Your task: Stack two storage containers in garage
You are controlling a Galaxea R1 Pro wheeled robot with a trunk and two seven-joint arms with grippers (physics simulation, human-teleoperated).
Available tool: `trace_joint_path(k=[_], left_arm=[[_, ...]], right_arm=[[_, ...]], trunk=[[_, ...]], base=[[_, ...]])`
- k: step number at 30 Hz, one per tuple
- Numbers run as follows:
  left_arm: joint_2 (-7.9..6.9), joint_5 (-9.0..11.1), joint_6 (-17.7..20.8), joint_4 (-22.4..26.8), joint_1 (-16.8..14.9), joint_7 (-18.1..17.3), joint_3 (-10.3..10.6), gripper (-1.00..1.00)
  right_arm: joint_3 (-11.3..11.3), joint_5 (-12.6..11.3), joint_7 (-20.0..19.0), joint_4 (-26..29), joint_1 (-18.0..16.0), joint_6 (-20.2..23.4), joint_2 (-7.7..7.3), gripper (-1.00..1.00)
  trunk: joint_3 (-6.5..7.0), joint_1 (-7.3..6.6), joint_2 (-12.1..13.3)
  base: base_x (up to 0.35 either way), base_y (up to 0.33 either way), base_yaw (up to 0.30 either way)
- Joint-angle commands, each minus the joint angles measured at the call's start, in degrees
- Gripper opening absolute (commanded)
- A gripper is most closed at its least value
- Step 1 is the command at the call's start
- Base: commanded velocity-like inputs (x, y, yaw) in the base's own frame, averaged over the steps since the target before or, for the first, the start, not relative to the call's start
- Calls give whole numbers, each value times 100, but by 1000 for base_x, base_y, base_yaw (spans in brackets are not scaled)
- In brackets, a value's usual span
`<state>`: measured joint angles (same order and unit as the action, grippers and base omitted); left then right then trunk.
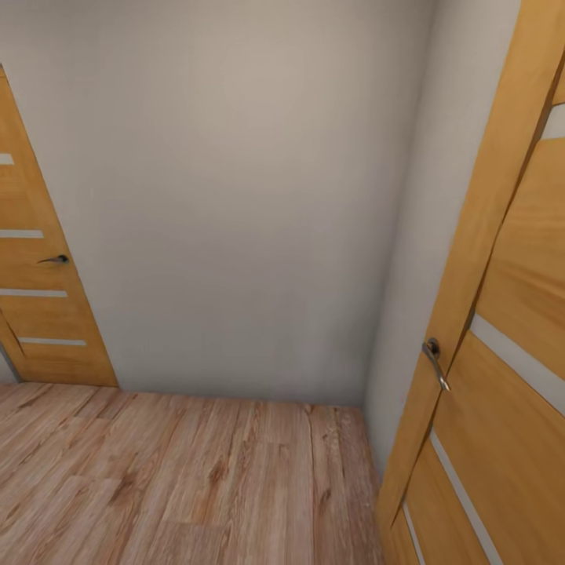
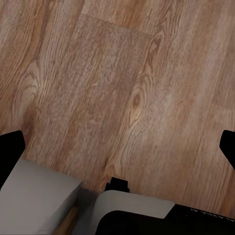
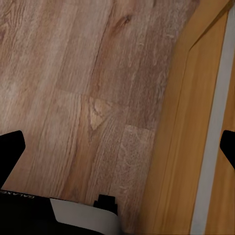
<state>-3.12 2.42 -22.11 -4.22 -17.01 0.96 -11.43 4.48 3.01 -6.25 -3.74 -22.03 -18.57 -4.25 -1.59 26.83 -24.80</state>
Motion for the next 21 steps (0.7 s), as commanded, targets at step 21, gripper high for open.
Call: trace_joint_path(k=[21], left_arm=[[-3,23,-43,-27,-12,1,1,100]], right_arm=[[40,7,3,-27,-12,-41,3,100]], trunk=[[-13,6,-13]], base=[[36,0,0]])
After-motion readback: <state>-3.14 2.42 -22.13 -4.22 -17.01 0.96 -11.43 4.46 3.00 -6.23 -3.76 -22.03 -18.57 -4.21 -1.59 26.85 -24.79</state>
